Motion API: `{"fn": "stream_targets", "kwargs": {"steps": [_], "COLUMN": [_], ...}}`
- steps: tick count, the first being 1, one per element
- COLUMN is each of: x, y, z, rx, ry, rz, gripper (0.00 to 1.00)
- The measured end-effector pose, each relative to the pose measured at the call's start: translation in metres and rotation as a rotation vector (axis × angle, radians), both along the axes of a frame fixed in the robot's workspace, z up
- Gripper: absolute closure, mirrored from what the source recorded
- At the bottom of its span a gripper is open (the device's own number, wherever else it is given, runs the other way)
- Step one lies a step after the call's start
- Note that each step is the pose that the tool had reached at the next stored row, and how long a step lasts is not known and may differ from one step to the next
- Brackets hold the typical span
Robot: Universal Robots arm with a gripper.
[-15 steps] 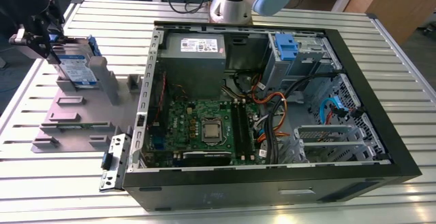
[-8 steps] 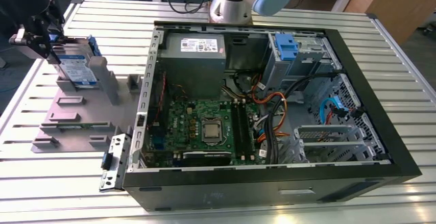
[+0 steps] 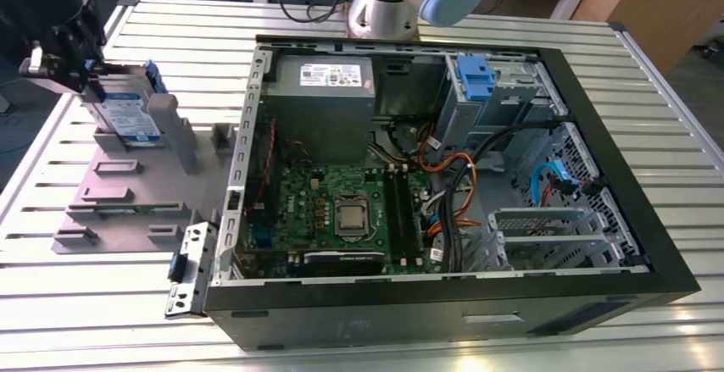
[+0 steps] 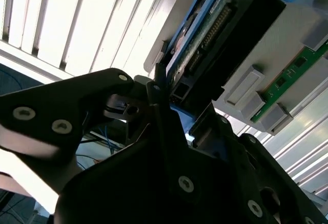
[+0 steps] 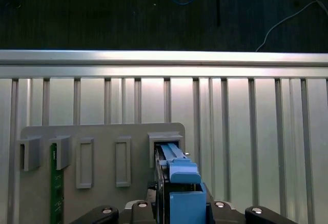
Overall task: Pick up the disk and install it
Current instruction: 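Pick up the disk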
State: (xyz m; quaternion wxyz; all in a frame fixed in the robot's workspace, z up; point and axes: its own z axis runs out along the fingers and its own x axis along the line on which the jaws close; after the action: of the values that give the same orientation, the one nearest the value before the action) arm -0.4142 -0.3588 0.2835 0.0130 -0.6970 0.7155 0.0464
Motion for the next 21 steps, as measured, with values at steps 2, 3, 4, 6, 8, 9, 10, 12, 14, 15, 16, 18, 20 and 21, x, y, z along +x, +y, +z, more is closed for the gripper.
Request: {"fn": "stream_targets", "kwargs": {"steps": [2,3,4,6,8,9,10,12,14,15,16,18,20,21], "x": [0.0000,0.0000,0.0000,0.0000,0.0000,0.0000,0.0000,0.0000,0.0000,0.0000,0.0000,0.0000,0.0000,0.0000], "y": [0.0000,0.0000,0.0000,0.0000,0.0000,0.0000,0.0000,0.0000,0.0000,0.0000,0.0000,0.0000,0.0000,0.0000], "z": [0.0000,0.0000,0.0000,0.0000,-0.0001,0.0000,0.0000,0.0000,0.0000,-0.0001,0.0000,0.0002,0.0007,0.0012], "rx": [0.0002,0.0002,0.0003,0.0004,0.0008,0.0009,0.0009,0.0010,0.0013,0.0013,0.0013,0.0014,0.0015,0.0014], "ry": [-0.0001,0.0000,-0.0001,-0.0001,-0.0002,-0.0001,-0.0001,-0.0001,-0.0002,-0.0001,-0.0001,-0.0004,-0.0004,-0.0003], "rz": [0.000,0.000,0.000,0.000,0.000,0.000,0.000,0.000,0.000,0.000,0.000,0.000,0.000,0.000], "gripper": [0.63,0.63,0.63,0.63,0.63,0.63,0.63,0.63,0.63,0.63,0.63,0.63,0.63,0.63]}}
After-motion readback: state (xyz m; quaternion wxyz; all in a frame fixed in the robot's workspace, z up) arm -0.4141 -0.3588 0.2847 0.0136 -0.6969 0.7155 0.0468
